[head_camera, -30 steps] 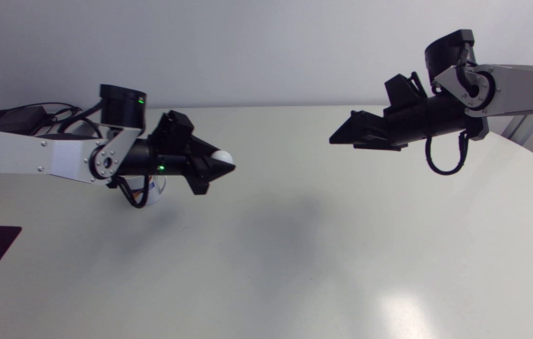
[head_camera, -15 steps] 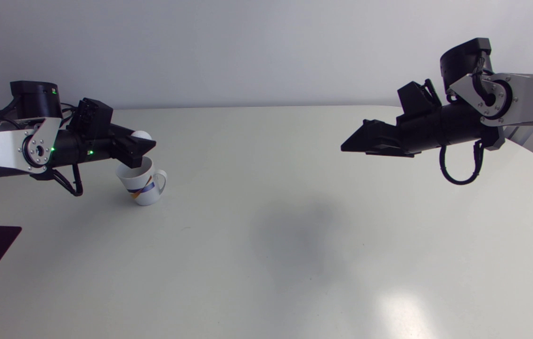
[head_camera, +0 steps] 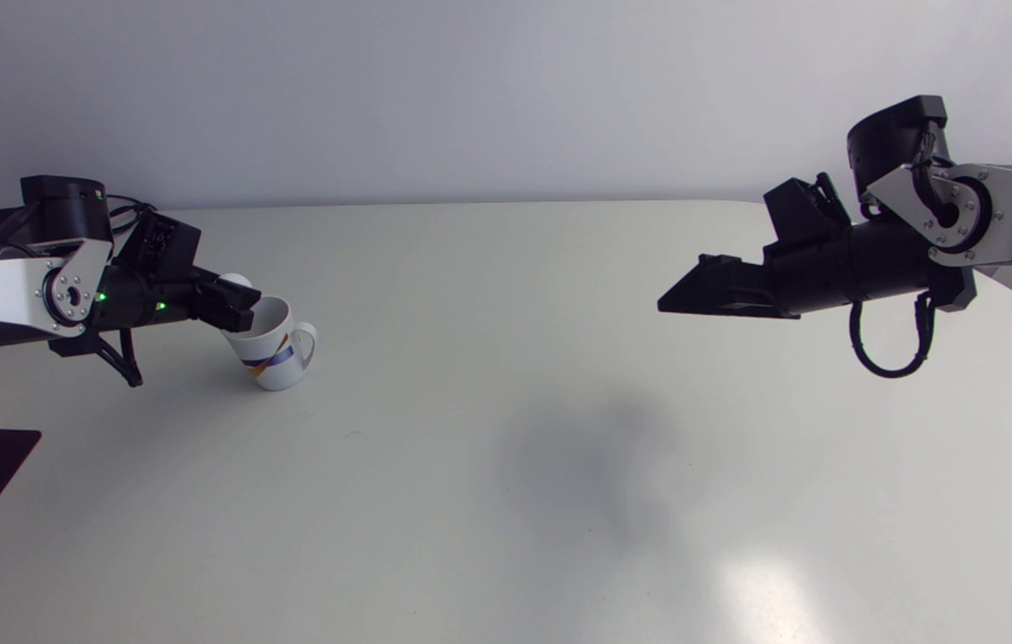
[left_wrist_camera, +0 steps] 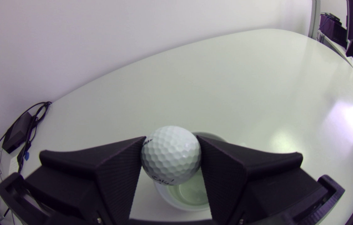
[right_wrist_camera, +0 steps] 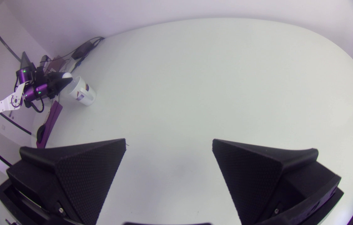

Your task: Pick up the white golf ball from the table and place it into the cup.

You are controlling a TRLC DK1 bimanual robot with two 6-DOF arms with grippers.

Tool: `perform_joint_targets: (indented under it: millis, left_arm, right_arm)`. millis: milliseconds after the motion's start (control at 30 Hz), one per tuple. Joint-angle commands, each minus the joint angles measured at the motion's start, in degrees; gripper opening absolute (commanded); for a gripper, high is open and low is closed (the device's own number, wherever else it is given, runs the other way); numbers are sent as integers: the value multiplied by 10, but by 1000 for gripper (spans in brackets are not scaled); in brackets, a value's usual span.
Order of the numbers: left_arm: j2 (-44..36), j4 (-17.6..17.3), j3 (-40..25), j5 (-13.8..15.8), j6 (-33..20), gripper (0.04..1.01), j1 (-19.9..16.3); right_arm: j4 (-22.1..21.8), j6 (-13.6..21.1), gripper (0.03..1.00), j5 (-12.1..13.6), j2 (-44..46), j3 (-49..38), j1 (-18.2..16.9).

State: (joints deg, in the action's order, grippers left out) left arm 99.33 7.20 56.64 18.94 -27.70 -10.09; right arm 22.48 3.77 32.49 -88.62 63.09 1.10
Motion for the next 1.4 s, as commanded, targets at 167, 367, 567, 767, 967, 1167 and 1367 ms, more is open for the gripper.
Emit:
perform_joint_targets:
  millis: [167,367,567,767,967,1167,1367]
  left_arm:
    - [31,-16,23,-15,8,423,-5]
    - [17,-16,13,-25,17,423,11]
    - [15,-15,6,-32,25,425,36]
    - [23,-14,7,-47,30,475,51]
    - [25,-13,2,-60,34,582,49]
    - [20,-10,-14,-66,34,813,53]
    - [10,-6,-26,-74,37,992,51]
  right_arm:
    - [-1,15,974,-4,6,-25,-4]
    - [0,23,974,-4,6,-31,-8]
    - [0,31,974,-4,6,-39,-10]
    - [2,38,974,-4,7,-42,-15]
    - [5,42,974,-3,10,-42,-19]
    - [5,41,974,-3,14,-46,-18]
    - [5,41,974,-2,23,-53,-18]
